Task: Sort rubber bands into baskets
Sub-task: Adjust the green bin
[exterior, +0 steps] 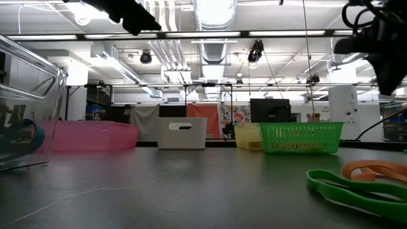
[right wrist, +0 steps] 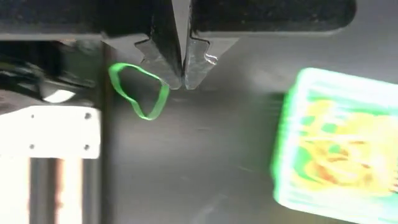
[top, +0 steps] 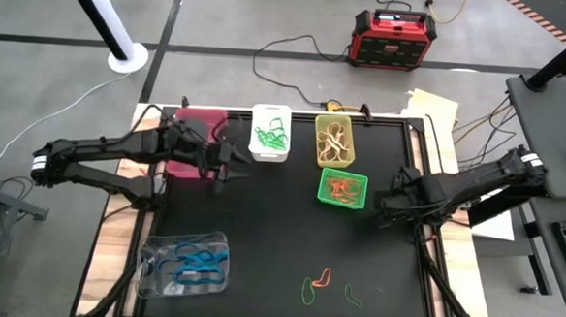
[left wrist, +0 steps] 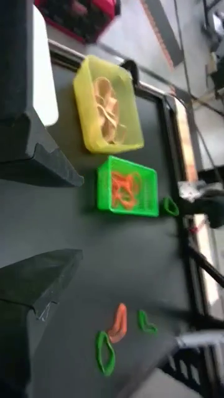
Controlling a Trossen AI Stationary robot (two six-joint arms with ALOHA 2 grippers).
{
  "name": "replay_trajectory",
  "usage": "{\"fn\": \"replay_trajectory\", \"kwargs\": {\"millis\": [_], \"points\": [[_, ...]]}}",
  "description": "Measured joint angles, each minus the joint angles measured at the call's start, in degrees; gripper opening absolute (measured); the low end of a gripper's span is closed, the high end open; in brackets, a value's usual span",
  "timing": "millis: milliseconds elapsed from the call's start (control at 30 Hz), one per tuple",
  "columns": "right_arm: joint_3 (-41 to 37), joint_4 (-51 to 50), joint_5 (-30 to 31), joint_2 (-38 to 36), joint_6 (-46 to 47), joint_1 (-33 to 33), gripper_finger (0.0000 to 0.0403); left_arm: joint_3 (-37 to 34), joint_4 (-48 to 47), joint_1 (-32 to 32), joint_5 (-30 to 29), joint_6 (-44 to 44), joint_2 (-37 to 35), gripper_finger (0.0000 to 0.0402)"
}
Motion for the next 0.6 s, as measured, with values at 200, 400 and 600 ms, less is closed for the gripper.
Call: {"fn": "replay_trajectory", "kwargs": {"millis": [200, 400, 600], "points": [[-0.46, 7.16, 2.54, 1.91, -3.66, -2.43, 0.0013, -0.24, 0.26, -3.29, -6.12, 1.45, 0.57, 0.0133], [-0.50, 8.68, 2.81, 9.00, -8.50, -8.59, 0.0013, -0.24, 0.85, -3.97, -6.50, 1.59, -1.64, 0.0113], [-0.52, 10.96, 2.89, 14.69, -19.32, -19.28, 0.0013, -0.24, 0.63, -3.97, -6.58, 1.56, -5.29, 0.0107]]}}
